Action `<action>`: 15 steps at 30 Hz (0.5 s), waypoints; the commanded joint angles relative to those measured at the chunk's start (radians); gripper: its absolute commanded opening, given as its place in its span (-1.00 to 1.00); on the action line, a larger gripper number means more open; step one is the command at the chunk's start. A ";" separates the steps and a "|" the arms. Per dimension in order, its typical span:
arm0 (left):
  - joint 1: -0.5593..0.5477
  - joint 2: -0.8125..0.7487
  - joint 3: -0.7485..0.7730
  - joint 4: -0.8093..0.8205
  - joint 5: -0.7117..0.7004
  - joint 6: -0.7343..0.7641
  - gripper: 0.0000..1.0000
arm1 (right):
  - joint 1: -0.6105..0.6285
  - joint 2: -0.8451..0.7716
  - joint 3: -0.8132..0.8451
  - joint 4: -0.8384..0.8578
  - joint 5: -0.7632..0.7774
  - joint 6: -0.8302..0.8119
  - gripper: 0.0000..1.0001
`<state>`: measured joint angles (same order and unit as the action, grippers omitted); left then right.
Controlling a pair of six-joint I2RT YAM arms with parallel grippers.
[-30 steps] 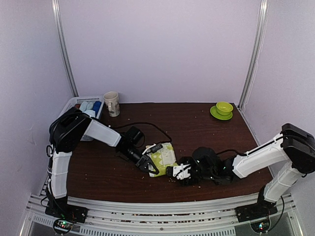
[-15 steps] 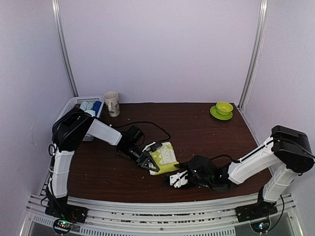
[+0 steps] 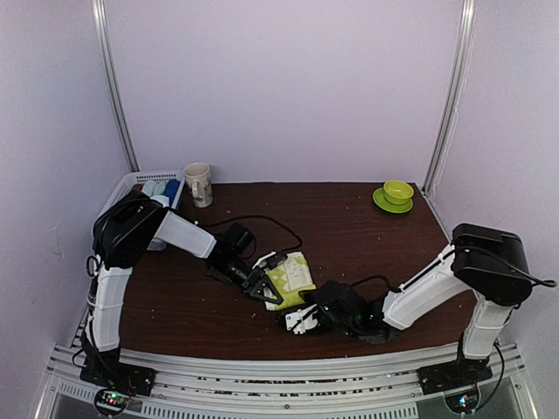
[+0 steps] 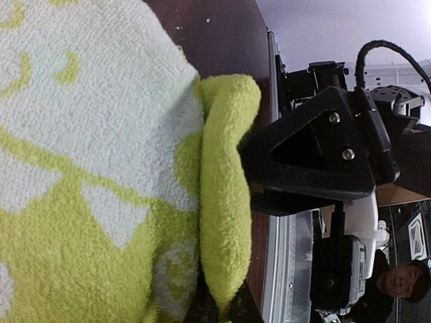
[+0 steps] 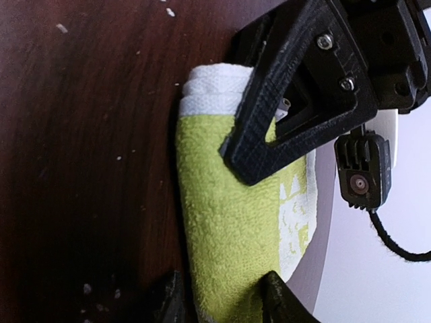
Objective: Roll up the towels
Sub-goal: Roll the towel at the center of the board.
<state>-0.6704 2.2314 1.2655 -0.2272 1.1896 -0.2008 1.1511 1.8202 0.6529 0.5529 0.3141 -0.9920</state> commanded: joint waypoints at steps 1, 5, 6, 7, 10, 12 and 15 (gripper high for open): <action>0.025 0.096 -0.052 -0.043 -0.149 0.024 -1.00 | 0.005 0.072 0.015 -0.051 0.049 0.000 -0.27; 0.026 0.096 -0.052 -0.044 -0.148 0.029 -1.00 | 0.004 0.101 0.035 -0.080 0.048 0.015 -0.58; 0.025 0.096 -0.052 -0.044 -0.143 0.033 -1.00 | 0.004 0.106 0.039 -0.085 0.046 0.018 -0.66; 0.025 0.094 -0.053 -0.043 -0.141 0.035 -1.00 | 0.003 0.109 0.044 -0.088 0.046 0.023 -0.73; 0.025 0.093 -0.053 -0.051 -0.153 0.040 -1.00 | 0.002 0.114 0.052 -0.102 0.042 0.035 -0.88; 0.025 0.086 -0.056 -0.054 -0.175 0.041 -0.85 | 0.000 0.109 0.057 -0.113 0.035 0.042 -0.94; 0.030 0.044 -0.086 -0.024 -0.202 0.029 -0.59 | -0.005 0.086 0.074 -0.171 0.006 0.065 -1.00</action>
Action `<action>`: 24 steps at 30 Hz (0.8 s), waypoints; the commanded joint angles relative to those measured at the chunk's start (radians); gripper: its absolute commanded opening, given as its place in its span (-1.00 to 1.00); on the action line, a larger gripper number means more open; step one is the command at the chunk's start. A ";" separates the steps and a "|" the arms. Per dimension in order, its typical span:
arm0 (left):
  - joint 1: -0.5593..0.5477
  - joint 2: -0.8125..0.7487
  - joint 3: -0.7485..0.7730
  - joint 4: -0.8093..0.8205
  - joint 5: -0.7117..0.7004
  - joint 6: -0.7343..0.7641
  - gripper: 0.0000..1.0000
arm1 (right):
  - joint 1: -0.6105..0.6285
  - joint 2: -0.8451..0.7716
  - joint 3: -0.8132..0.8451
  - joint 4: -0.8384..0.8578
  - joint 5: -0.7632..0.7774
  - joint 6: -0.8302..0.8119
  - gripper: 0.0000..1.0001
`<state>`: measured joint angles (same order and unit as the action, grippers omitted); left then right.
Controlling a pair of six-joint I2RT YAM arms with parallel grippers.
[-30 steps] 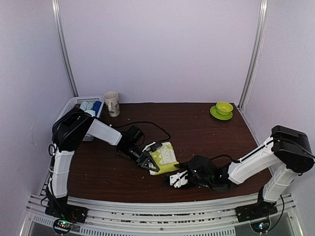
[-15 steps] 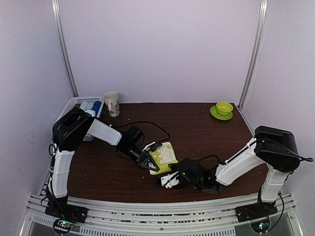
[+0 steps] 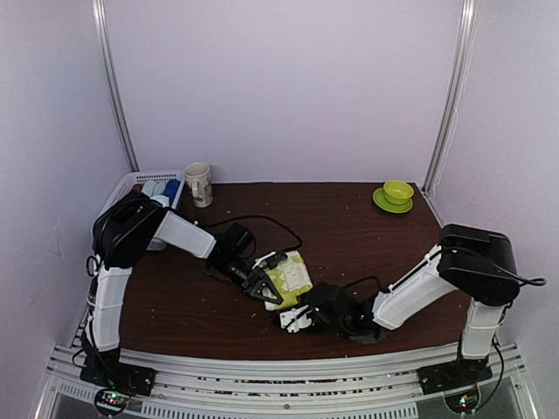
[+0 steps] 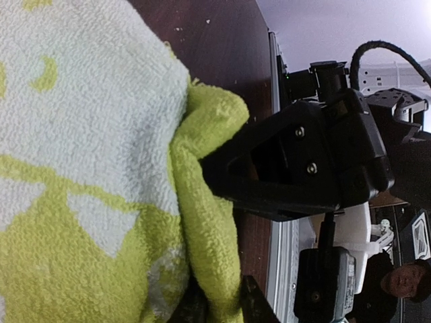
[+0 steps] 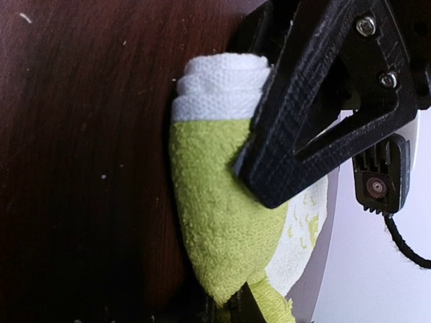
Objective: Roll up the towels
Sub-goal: Roll the towel at the center of the board.
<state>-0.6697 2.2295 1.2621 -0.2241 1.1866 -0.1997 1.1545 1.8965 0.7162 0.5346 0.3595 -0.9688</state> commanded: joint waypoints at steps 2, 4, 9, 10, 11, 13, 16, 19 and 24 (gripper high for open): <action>0.035 -0.018 -0.115 0.009 -0.230 0.015 -0.39 | -0.016 -0.018 0.022 -0.197 -0.074 0.060 -1.00; 0.036 -0.073 -0.129 0.002 -0.309 0.018 -0.13 | -0.022 -0.041 0.036 -0.248 -0.107 0.074 -1.00; 0.036 -0.192 -0.145 -0.013 -0.461 0.026 0.29 | -0.027 -0.083 0.083 -0.383 -0.173 0.110 -1.00; 0.037 -0.215 -0.151 -0.014 -0.491 0.026 0.34 | -0.028 -0.087 0.095 -0.413 -0.182 0.116 -1.00; 0.036 -0.243 -0.159 -0.012 -0.526 0.025 0.40 | -0.030 -0.090 0.104 -0.439 -0.194 0.123 -1.00; 0.036 -0.296 -0.177 -0.011 -0.617 0.019 0.53 | -0.034 -0.097 0.123 -0.489 -0.226 0.137 -1.00; 0.036 -0.388 -0.219 0.008 -0.769 0.015 0.65 | -0.049 -0.099 0.155 -0.555 -0.274 0.163 -1.00; 0.036 -0.475 -0.291 0.074 -0.924 0.022 0.82 | -0.067 -0.089 0.187 -0.608 -0.320 0.195 -1.00; 0.034 -0.679 -0.540 0.391 -1.010 0.089 0.92 | -0.113 -0.069 0.269 -0.738 -0.475 0.253 -1.00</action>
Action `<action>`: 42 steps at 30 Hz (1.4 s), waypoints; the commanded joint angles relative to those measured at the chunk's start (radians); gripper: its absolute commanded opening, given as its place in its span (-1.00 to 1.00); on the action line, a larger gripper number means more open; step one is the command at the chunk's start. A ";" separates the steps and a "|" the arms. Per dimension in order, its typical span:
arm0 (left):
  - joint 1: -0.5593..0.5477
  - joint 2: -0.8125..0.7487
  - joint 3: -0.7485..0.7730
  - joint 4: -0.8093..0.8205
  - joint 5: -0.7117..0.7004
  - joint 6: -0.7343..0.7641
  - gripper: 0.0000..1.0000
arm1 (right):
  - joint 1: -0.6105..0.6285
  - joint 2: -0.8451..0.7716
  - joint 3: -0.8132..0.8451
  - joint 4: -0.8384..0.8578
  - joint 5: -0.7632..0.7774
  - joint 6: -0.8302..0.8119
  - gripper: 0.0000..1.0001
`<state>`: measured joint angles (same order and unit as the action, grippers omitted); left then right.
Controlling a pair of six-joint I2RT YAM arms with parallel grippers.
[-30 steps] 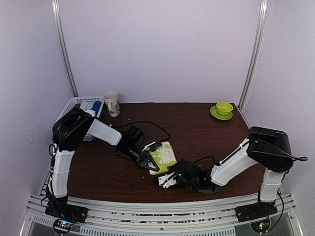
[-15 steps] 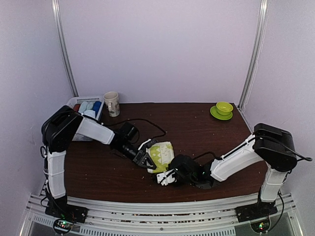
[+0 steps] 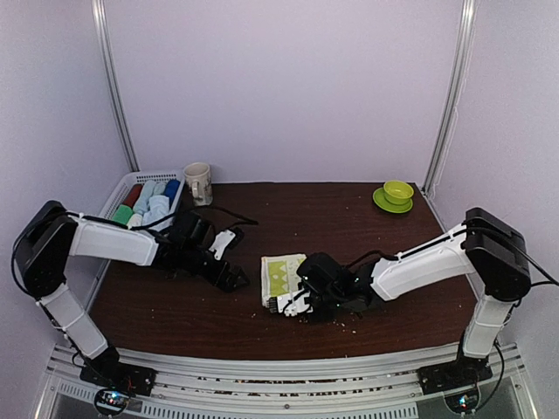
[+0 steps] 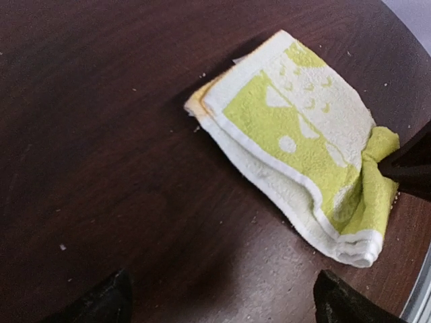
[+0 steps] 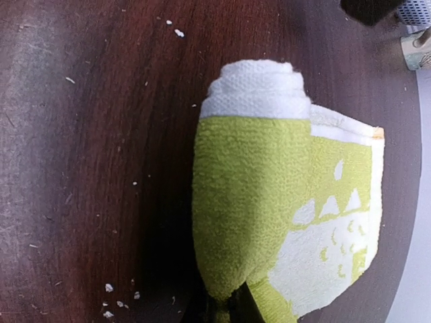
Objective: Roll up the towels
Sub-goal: Roll the towel at the center of the board.
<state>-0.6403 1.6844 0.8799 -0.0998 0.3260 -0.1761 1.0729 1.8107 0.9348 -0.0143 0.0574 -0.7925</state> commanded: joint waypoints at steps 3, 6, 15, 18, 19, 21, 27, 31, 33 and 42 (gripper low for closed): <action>0.000 -0.244 -0.291 0.445 -0.100 0.122 0.92 | -0.068 0.035 0.116 -0.287 -0.280 0.095 -1.00; -0.008 -0.307 -0.342 0.512 -0.027 0.173 0.89 | -0.103 0.065 0.198 -0.399 -0.373 0.105 -1.00; -0.146 -0.384 -0.430 0.604 0.030 0.401 0.66 | -0.198 0.255 0.471 -0.727 -0.538 0.126 -1.00; -0.200 -0.370 -0.424 0.565 -0.004 0.470 0.64 | -0.214 0.320 0.536 -0.788 -0.552 0.131 -1.00; -0.214 -0.364 -0.425 0.558 -0.013 0.487 0.63 | -0.220 0.335 0.549 -0.797 -0.557 0.132 -1.00; -0.238 -0.352 -0.431 0.553 -0.030 0.512 0.61 | -0.232 0.360 0.576 -0.815 -0.562 0.140 -1.00; -0.277 -0.273 -0.397 0.515 -0.076 0.563 0.56 | -0.258 0.422 0.660 -0.885 -0.585 0.146 -1.00; -0.315 -0.167 -0.316 0.458 -0.156 0.592 0.45 | -0.274 0.459 0.703 -0.922 -0.596 0.153 -1.00; -0.331 -0.124 -0.287 0.455 -0.194 0.603 0.44 | -0.278 0.473 0.720 -0.930 -0.601 0.160 -1.00; -0.378 -0.036 -0.245 0.508 -0.305 0.650 0.44 | -0.296 0.514 0.771 -0.963 -0.617 0.168 -1.00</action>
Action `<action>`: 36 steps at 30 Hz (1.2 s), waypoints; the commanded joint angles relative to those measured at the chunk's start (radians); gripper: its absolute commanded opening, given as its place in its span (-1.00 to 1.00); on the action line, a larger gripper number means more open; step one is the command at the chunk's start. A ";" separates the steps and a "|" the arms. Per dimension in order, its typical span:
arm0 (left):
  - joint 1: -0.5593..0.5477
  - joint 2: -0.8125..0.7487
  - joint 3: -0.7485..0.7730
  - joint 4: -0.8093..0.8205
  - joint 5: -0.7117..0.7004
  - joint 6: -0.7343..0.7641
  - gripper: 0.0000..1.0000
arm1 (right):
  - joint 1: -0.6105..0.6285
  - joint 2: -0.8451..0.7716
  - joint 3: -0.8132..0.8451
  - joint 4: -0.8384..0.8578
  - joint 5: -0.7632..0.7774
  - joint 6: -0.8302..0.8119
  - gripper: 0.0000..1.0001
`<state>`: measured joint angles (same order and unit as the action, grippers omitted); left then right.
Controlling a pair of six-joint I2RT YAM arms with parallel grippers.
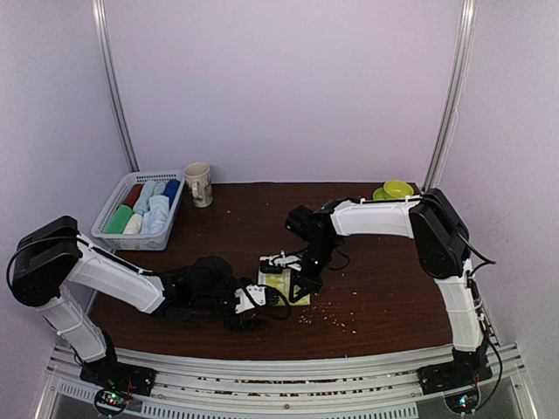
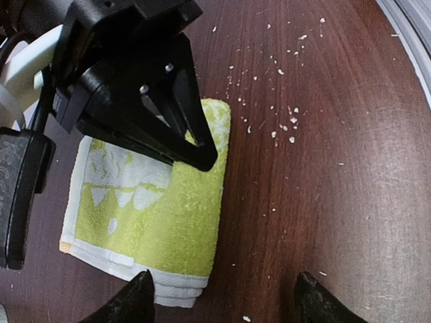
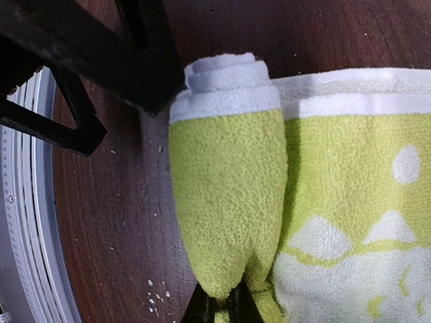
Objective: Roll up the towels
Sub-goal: Roll the towel at the center of the board.
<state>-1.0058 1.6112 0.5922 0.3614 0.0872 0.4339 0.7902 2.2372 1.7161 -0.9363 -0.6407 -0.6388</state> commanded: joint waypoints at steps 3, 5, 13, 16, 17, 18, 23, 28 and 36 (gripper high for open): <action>-0.024 0.083 0.083 0.021 -0.098 0.054 0.36 | -0.018 0.098 -0.002 -0.049 0.076 0.013 -1.00; -0.032 0.112 0.108 0.009 -0.127 0.059 0.31 | -0.021 0.103 0.002 -0.052 0.073 0.014 -1.00; -0.054 0.153 0.135 0.017 -0.227 0.081 0.20 | -0.022 0.110 0.005 -0.060 0.074 0.011 -1.00; -0.081 0.099 0.089 0.067 -0.254 0.100 0.20 | -0.024 0.115 0.007 -0.063 0.074 0.010 -1.00; -0.088 0.075 0.068 0.085 -0.252 0.105 0.21 | -0.025 0.117 0.007 -0.063 0.075 0.010 -1.00; -0.094 0.049 0.051 0.102 -0.246 0.109 0.21 | -0.025 0.119 0.007 -0.063 0.076 0.010 -1.00; -0.100 0.013 0.053 0.092 -0.213 0.139 0.25 | -0.028 0.121 0.009 -0.066 0.073 0.010 -1.00; -0.100 0.103 0.145 0.000 -0.228 0.174 0.24 | -0.029 0.118 0.008 -0.067 0.073 0.011 -1.00; -0.098 0.218 0.196 -0.045 -0.302 0.176 0.14 | -0.032 0.119 0.002 -0.068 0.073 0.009 -1.00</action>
<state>-1.1053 1.8023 0.7788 0.3382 -0.1673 0.5983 0.7685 2.2723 1.7565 -0.9813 -0.6949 -0.6289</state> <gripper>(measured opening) 0.579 0.053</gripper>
